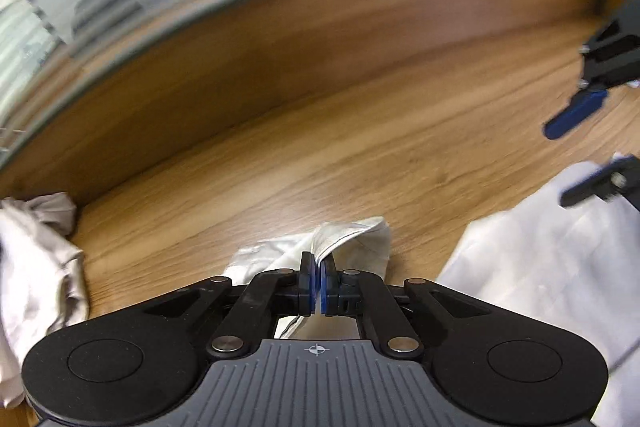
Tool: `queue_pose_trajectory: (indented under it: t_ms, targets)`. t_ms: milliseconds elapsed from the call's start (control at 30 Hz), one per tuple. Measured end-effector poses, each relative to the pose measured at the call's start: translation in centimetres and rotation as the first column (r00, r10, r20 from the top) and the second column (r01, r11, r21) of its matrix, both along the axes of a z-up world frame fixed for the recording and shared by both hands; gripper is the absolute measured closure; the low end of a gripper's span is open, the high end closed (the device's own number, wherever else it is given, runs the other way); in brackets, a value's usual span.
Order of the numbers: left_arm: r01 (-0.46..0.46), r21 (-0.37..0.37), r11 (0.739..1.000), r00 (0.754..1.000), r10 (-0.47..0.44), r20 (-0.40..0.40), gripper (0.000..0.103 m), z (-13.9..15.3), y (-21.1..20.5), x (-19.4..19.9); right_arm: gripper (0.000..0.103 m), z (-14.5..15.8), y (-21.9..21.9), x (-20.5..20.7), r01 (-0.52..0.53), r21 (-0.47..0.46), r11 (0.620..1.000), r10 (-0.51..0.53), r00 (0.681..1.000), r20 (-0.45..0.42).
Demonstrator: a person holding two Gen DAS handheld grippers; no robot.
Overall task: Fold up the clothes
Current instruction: 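Pinch the shirt fabric with the left tool and lift it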
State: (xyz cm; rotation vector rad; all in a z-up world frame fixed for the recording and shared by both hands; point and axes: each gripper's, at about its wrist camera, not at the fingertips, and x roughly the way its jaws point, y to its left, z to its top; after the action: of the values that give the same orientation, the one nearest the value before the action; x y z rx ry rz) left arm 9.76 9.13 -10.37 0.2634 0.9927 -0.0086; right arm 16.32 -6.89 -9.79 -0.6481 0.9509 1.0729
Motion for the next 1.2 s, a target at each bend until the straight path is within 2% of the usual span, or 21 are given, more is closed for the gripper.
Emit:
queue_pose_trajectory:
  t_ms: [233,367,500,633,667,800,833,900,967,1100,1200]
  targets:
    - [-0.099,-0.054,0.994,0.989,0.105,0.109,0.099,6.8,1.9,-8.8,0.051,2.9,0.7,-1.6,-0.044,0.039,0.998,0.041,0.997,0.068]
    - [-0.224,-0.112,0.968,0.964,0.237,0.123,0.099,9.8,4.0,-14.0,0.051,3.9,1.6,-3.1,-0.075,0.058,0.996,0.07,0.994,0.083]
    - [-0.386,-0.16,0.909,0.912,0.402,0.085,0.099,10.8,6.7,-19.7,0.05,4.3,2.6,-4.9,-0.106,0.062,0.992,0.102,0.992,0.078]
    - [-0.534,-0.185,0.825,0.837,0.546,0.017,0.099,10.2,9.3,-25.2,0.05,4.2,3.6,-6.5,-0.126,0.05,0.991,0.124,0.991,0.057]
    - [-0.561,-0.195,0.804,0.821,0.572,-0.003,0.098,9.7,9.8,-26.3,0.05,4.0,3.7,-6.8,-0.126,0.047,0.991,0.123,0.991,0.048]
    - [-0.623,-0.203,0.755,0.778,0.624,-0.067,0.097,7.7,10.8,-29.8,0.05,3.8,4.2,-7.6,-0.122,0.04,0.992,0.122,0.992,0.009]
    - [-0.629,-0.204,0.75,0.774,0.628,-0.08,0.096,7.1,10.7,-30.3,0.05,3.8,4.3,-7.7,-0.126,0.037,0.991,0.126,0.992,0.003]
    - [-0.64,-0.209,0.74,0.766,0.637,-0.09,0.083,6.5,10.7,-31.0,0.051,3.6,4.6,-7.8,-0.136,0.026,0.99,0.136,0.991,-0.004]
    - [-0.638,-0.229,0.735,0.765,0.639,-0.078,0.059,6.5,10.5,-31.2,0.051,3.4,5.0,-7.7,-0.144,0.014,0.989,0.144,0.99,-0.004]
    - [-0.613,-0.273,0.741,0.778,0.627,-0.045,0.055,6.3,10.6,-30.2,0.05,2.6,6.0,-7.3,-0.152,-0.011,0.988,0.152,0.988,-0.005]
    - [-0.582,-0.274,0.766,0.803,0.595,-0.042,0.052,5.7,11.0,-28.1,0.05,1.4,7.4,-6.6,-0.159,-0.028,0.987,0.159,0.987,-0.008]
